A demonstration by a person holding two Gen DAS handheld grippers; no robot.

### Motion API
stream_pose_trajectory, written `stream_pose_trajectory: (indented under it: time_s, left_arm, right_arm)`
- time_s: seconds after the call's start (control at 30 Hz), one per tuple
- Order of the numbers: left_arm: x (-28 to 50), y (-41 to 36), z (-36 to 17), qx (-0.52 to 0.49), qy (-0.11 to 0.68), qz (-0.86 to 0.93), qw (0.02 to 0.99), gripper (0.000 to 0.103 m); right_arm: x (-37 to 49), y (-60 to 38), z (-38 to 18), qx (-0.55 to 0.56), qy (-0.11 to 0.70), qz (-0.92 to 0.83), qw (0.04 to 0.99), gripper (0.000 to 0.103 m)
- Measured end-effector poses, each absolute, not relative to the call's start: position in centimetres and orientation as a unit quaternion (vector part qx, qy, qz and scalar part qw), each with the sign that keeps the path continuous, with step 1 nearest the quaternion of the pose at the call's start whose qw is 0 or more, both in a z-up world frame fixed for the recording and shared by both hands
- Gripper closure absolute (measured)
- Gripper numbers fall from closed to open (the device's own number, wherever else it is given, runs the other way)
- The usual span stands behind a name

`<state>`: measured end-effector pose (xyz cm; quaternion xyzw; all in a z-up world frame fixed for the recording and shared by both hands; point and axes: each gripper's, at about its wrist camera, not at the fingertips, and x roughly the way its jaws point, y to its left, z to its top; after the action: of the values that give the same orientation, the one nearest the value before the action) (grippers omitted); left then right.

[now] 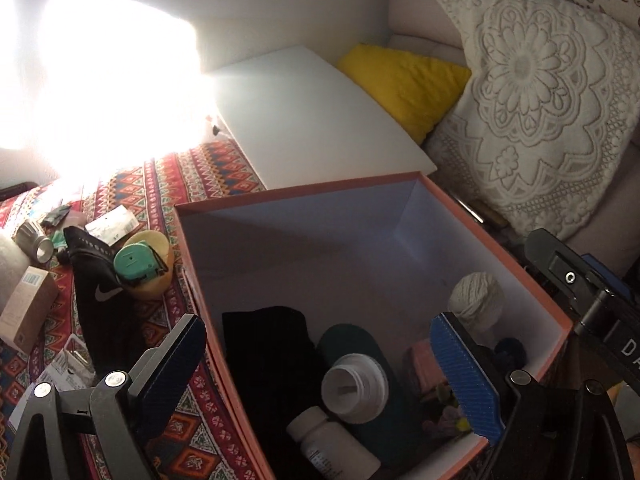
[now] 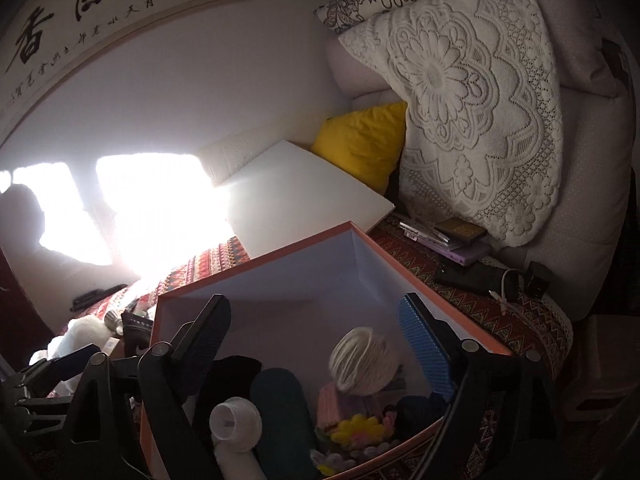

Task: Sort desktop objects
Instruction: 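Carry the yarn ball and white cap over the orange box and release them inside, then move both tools back to the items on the bedspread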

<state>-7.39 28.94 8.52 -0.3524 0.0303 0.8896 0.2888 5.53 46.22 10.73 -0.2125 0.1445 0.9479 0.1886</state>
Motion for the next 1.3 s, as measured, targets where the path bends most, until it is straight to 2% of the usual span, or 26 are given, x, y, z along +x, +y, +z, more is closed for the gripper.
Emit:
stream_pose_trajectory:
  time_s: [0.23, 0.63, 1.07, 1.3]
  left_arm:
    - [-7.7, 25.9, 8.1, -0.357, 0.017, 0.896, 0.264, 0.008]
    - [-7.9, 18.5, 8.1, -0.348, -0.007, 0.912, 0.218, 0.008]
    - [-9.9, 4.7, 5.8, -0.362, -0.051, 0.923, 0.123, 0.007]
    - [-10.4, -2.9, 2.7, -0.377, -0.037, 0.923, 0.068, 0.007]
  right_arm:
    - [5.1, 45.5, 10.5, -0.212, 0.134, 0.948, 0.197, 0.014]
    - [2.5, 37.1, 10.5, -0.226, 0.077, 0.957, 0.167, 0.014]
    - [-2.6, 25.3, 9.1, -0.252, 0.021, 0.963, 0.093, 0.014]
    - [-5.3, 18.7, 7.1, -0.281, -0.013, 0.959, 0.04, 0.014]
